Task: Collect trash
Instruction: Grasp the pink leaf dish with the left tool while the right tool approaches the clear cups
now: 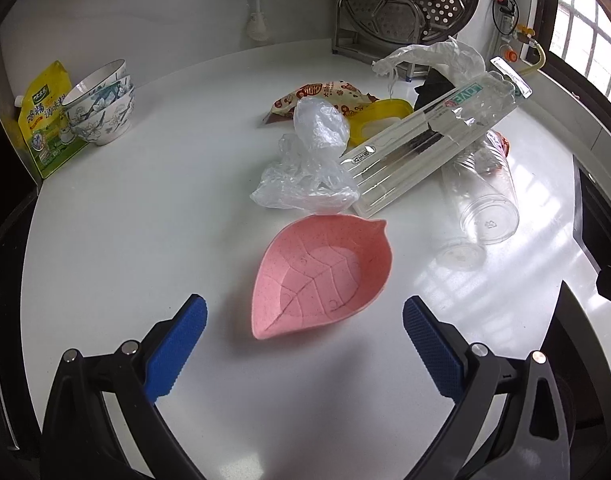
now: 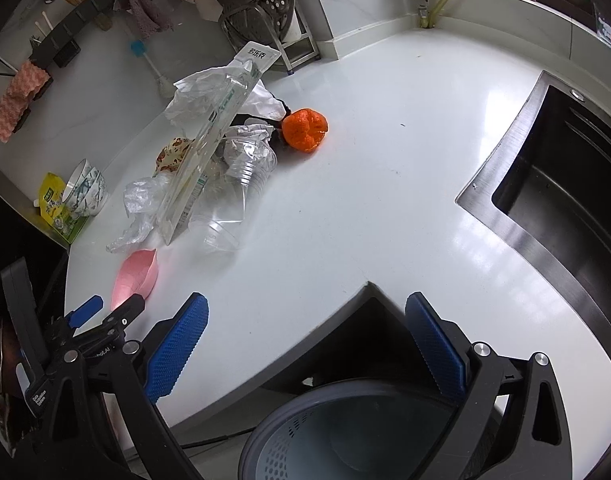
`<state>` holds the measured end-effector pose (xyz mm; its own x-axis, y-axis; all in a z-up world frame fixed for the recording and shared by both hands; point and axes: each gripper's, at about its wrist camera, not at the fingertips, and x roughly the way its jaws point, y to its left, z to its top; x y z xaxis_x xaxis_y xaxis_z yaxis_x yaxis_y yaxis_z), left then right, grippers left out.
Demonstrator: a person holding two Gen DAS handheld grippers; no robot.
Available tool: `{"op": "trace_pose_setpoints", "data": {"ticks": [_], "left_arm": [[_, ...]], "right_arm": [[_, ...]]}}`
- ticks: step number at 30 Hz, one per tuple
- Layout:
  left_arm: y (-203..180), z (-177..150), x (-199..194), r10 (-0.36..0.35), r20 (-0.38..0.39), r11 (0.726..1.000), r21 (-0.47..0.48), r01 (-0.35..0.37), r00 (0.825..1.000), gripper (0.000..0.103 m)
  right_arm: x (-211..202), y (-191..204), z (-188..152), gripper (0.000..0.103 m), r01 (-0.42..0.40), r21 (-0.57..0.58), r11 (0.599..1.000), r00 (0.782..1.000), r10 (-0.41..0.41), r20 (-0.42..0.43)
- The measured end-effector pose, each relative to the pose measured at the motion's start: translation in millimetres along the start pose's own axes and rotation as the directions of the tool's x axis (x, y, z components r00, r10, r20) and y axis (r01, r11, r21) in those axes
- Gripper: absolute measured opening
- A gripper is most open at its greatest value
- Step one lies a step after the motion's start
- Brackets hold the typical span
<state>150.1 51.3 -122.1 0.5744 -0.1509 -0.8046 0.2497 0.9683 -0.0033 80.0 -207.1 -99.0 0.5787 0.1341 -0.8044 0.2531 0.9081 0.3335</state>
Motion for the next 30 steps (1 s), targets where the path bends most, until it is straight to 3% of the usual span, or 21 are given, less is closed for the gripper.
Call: {"op": "trace_pose_setpoints", "data": {"ticks": [9, 17, 24, 30], "left_arm": [[0, 11, 28, -0.051, -0.055, 0.998, 0.028, 0.052, 0.997, 0.097], [8, 15, 33, -0.105, -0.023, 0.994, 0.014, 0.106, 0.994, 0.094], [5, 20, 34, -0.068, -0.013, 0.995, 0.071, 0.069, 0.998, 0.071], [5, 19, 33, -0.071, -0.004, 0.993, 0.092, 0.071, 0.997, 0.068]], "right_arm": [[14, 13, 13, 0.094, 0.032, 0.029, 0.999, 0.999, -0.033, 0.022], [26, 25, 23, 0.094, 0.036, 0.047, 0.998, 0.999, -0.038, 0.036], [49, 44, 39, 0.094, 0.012, 0.047, 0.999, 1.000, -0.013, 0.026], [77, 54, 53, 0.094, -0.012, 0.071, 0.997, 1.000, 0.013, -0.014]]}}
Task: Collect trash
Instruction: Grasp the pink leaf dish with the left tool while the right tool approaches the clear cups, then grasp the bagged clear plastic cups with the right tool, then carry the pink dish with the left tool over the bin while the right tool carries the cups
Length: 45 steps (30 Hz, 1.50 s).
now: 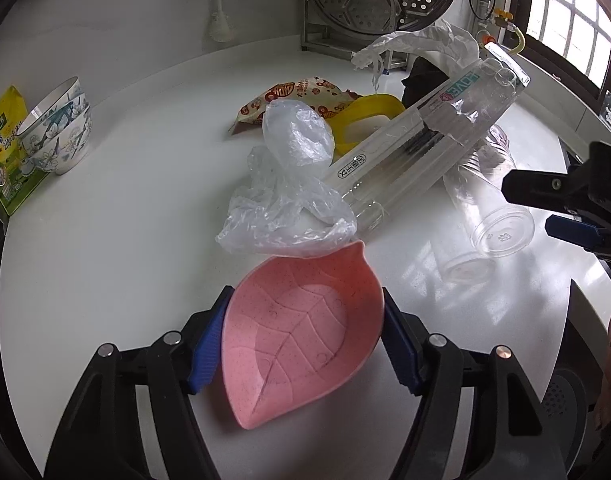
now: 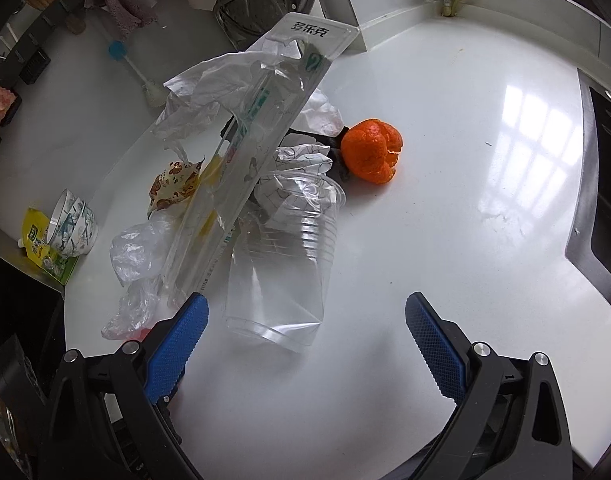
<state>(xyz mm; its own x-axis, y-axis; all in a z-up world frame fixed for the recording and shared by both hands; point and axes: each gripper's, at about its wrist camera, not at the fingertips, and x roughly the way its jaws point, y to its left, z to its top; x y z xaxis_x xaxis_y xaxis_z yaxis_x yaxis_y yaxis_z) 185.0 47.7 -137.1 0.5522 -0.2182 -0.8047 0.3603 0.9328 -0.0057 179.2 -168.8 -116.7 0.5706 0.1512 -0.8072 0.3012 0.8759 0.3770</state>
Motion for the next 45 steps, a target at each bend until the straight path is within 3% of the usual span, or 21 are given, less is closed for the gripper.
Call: {"op": "trace_pose_setpoints", "data": {"ticks": [17, 25, 27, 29, 33, 45], "left_arm": [[0, 0, 0, -0.006, 0.007, 1.000, 0.010, 0.006, 1.000, 0.068], [0, 0, 0, -0.005, 0.006, 1.000, 0.010, 0.005, 1.000, 0.068], [1, 1, 0, -0.006, 0.006, 1.000, 0.011, 0.005, 1.000, 0.067], [0, 0, -1, -0.004, 0.006, 1.000, 0.010, 0.004, 1.000, 0.067], [1, -1, -2, -0.003, 0.001, 1.000, 0.007, 0.003, 1.000, 0.067], [5, -6, -21, 0.011, -0.002, 1.000, -0.015, -0.011, 1.000, 0.067]], "right_arm": [[40, 22, 18, 0.094, 0.174, -0.083, 0.981, 0.982, -0.179, -0.054], [60, 35, 19, 0.093, 0.232, -0.140, 0.963, 0.970, -0.239, -0.038], [60, 35, 17, 0.081, 0.227, -0.153, 0.962, 0.972, -0.234, -0.033], [59, 38, 14, 0.056, 0.243, -0.173, 0.954, 0.968, -0.250, -0.020], [51, 30, 9, 0.054, 0.192, -0.147, 0.970, 0.979, -0.199, -0.035], [16, 12, -12, 0.053, 0.154, -0.120, 0.981, 0.988, -0.156, -0.009]]}}
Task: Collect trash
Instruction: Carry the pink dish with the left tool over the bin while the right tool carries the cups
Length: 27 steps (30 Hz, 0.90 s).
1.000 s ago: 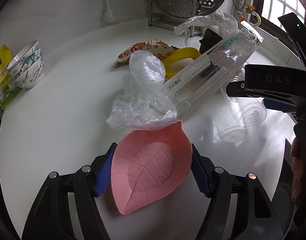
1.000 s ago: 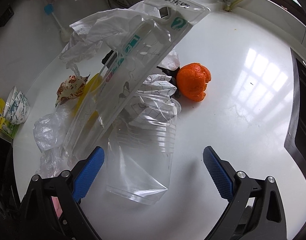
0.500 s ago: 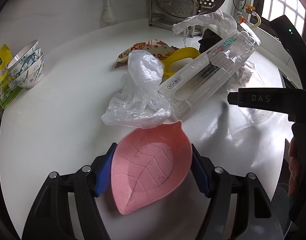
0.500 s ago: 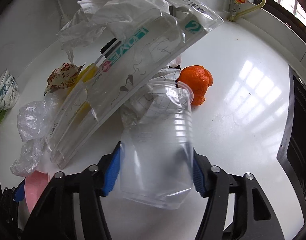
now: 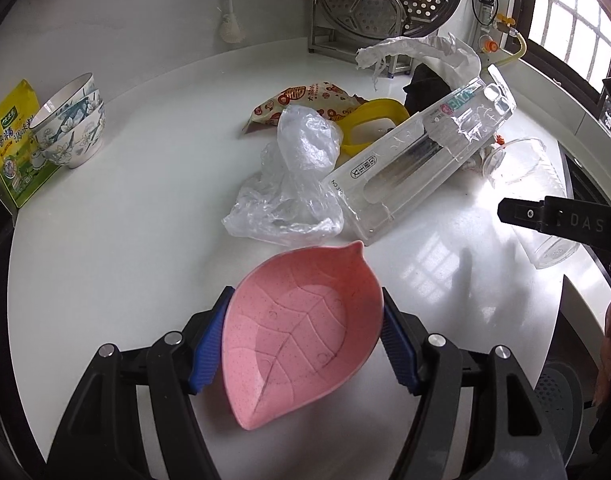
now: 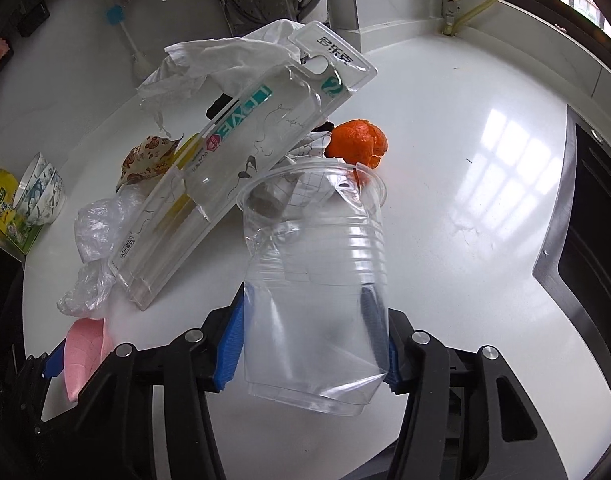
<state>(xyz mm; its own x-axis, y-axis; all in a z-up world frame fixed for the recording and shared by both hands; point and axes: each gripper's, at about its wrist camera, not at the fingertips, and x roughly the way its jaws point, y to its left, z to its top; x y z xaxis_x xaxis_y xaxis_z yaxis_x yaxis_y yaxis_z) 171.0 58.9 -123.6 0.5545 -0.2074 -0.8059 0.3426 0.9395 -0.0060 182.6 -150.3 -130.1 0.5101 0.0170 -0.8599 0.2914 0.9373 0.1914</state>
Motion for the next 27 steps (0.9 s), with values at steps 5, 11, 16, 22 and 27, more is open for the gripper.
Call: {"op": "trace_pose_setpoints", "data": {"ticks": [5, 11, 16, 22, 27], "left_arm": [[-9, -5, -18, 0.013, 0.001, 1.000, -0.007, -0.013, 1.000, 0.067], [-25, -18, -44, 0.049, 0.014, 0.999, -0.016, -0.048, 0.999, 0.067], [-47, -32, -70, 0.045, 0.014, 0.999, -0.032, -0.044, 0.999, 0.067], [-86, -55, -96, 0.016, -0.008, 1.000, -0.026, -0.016, 1.000, 0.067], [-122, -75, -113, -0.017, -0.023, 1.000, 0.011, 0.017, 1.000, 0.067]], "right_arm": [[-20, -8, -11, 0.053, -0.032, -0.007, 0.999, 0.999, 0.032, -0.007], [-47, -33, -30, 0.053, -0.077, -0.017, 0.997, 0.997, 0.077, -0.016], [-73, -59, -54, 0.053, -0.100, -0.018, 0.995, 0.994, 0.100, -0.038], [-100, -96, -90, 0.053, -0.098, -0.024, 0.995, 0.993, 0.096, -0.063], [-122, -126, -121, 0.053, -0.104, -0.021, 0.994, 0.992, 0.102, -0.075]]}}
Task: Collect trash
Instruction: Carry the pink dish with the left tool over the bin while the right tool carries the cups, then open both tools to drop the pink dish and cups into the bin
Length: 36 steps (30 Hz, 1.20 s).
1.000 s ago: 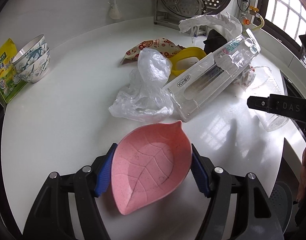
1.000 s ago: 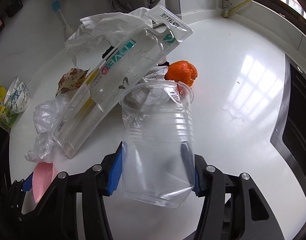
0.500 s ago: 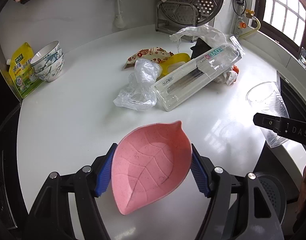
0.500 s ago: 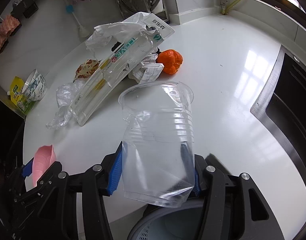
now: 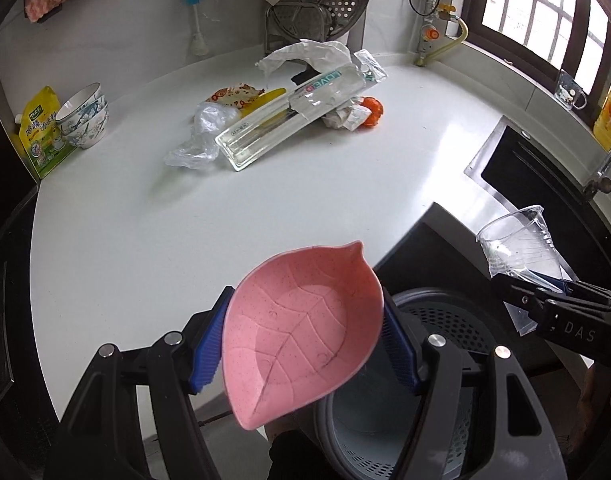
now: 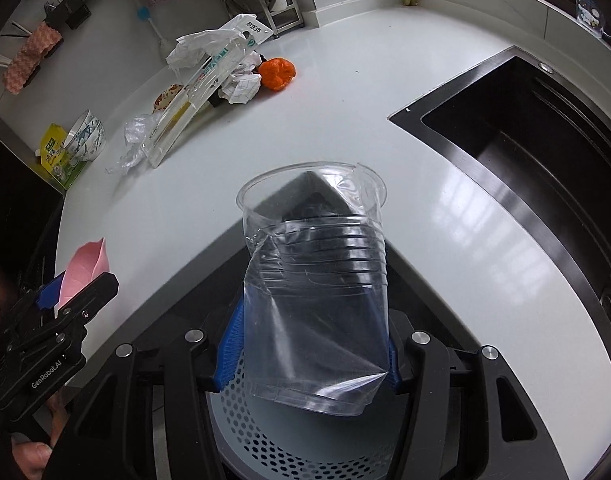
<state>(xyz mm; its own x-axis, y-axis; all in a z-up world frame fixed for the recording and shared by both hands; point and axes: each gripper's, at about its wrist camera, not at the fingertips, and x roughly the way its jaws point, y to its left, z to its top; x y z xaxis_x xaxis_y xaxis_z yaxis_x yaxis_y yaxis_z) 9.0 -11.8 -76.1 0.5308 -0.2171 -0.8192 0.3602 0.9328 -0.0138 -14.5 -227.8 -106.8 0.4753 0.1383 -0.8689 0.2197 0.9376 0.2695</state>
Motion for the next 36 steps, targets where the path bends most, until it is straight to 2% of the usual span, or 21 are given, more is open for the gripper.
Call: {"op": "trace_pose_setpoints", "data": {"ticks": [8, 16, 27, 36], "left_arm": [[-48, -37, 0, -0.053, -0.055, 0.998, 0.043, 0.055, 0.997, 0.067], [-65, -66, 17, -0.073, -0.127, 0.996, 0.034, 0.078, 0.989, 0.067], [-72, -83, 32, -0.043, -0.175, 0.998, 0.027, 0.048, 0.984, 0.067], [-69, -92, 46, -0.049, -0.234, 0.999, 0.006, 0.052, 0.971, 0.068]], "right_arm": [[-6, -29, -53, 0.053, -0.012, -0.032, 0.999, 0.996, 0.009, -0.084], [16, -50, -89, 0.053, -0.029, -0.021, 0.999, 0.987, 0.026, -0.158], [35, -55, -102, 0.054, -0.047, -0.054, 0.997, 0.982, 0.036, -0.188], [47, -57, -103, 0.054, -0.043, -0.053, 0.998, 0.979, 0.031, -0.200]]}}
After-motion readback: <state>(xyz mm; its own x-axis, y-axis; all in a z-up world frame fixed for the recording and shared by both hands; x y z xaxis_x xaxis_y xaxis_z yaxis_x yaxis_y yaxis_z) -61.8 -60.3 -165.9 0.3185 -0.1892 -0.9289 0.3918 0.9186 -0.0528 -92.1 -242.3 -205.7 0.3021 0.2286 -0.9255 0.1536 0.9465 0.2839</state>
